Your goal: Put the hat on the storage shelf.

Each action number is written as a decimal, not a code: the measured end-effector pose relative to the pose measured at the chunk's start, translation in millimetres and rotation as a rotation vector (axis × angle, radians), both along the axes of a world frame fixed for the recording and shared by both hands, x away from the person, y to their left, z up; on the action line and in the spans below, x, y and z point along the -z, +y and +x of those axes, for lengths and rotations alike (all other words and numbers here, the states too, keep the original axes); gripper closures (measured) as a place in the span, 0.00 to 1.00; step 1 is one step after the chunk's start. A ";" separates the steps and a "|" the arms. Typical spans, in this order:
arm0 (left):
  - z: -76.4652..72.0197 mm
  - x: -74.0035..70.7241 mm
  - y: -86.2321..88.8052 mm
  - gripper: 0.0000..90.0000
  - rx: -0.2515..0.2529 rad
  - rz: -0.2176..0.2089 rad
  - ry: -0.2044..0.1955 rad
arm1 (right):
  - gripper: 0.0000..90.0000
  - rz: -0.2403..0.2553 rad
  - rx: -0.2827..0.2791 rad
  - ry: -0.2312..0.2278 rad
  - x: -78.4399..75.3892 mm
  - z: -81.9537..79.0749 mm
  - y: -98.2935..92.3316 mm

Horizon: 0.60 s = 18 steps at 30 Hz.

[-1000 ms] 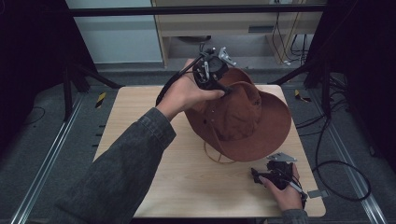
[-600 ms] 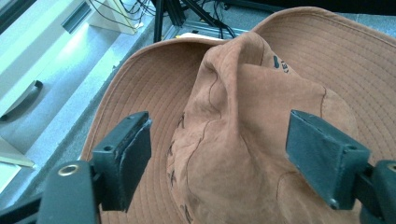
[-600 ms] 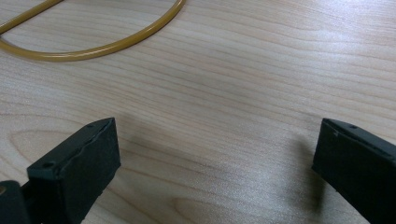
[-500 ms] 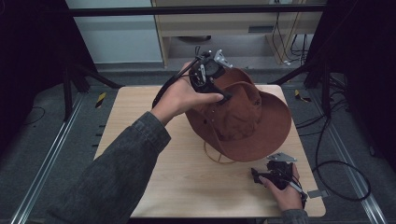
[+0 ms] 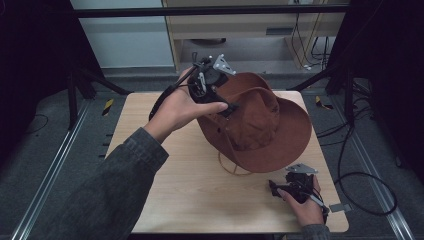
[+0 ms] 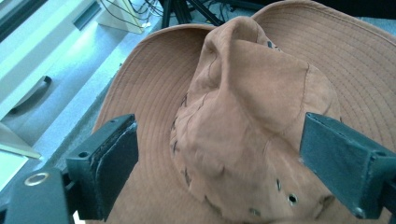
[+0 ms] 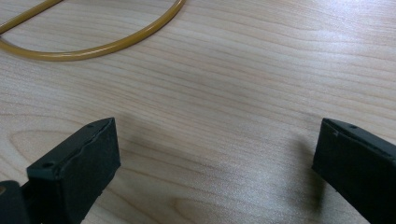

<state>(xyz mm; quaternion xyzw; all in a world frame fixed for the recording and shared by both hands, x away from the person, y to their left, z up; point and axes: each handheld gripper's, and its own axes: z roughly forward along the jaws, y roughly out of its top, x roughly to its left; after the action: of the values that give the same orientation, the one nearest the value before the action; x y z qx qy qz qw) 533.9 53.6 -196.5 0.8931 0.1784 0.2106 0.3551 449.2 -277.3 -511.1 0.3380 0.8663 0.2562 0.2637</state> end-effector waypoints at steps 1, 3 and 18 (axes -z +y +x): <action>-0.8 -0.3 3.2 0.12 -0.003 0.001 0.001 | 0.01 -0.005 0.005 -0.004 0.3 0.1 0.2; -1.4 0.0 5.9 0.12 -0.008 0.002 0.002 | 0.01 -0.006 0.005 -0.004 0.3 0.0 0.3; -15.7 5.6 58.9 0.11 -0.076 -0.038 -0.034 | 0.01 -0.006 0.007 -0.003 0.2 -0.8 0.7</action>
<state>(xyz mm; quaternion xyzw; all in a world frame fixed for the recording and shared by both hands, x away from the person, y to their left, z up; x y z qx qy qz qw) 518.2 112.4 -202.1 0.8752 0.2102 0.2355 0.3666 448.4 -276.6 -511.3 0.3400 0.8654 0.2533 0.2671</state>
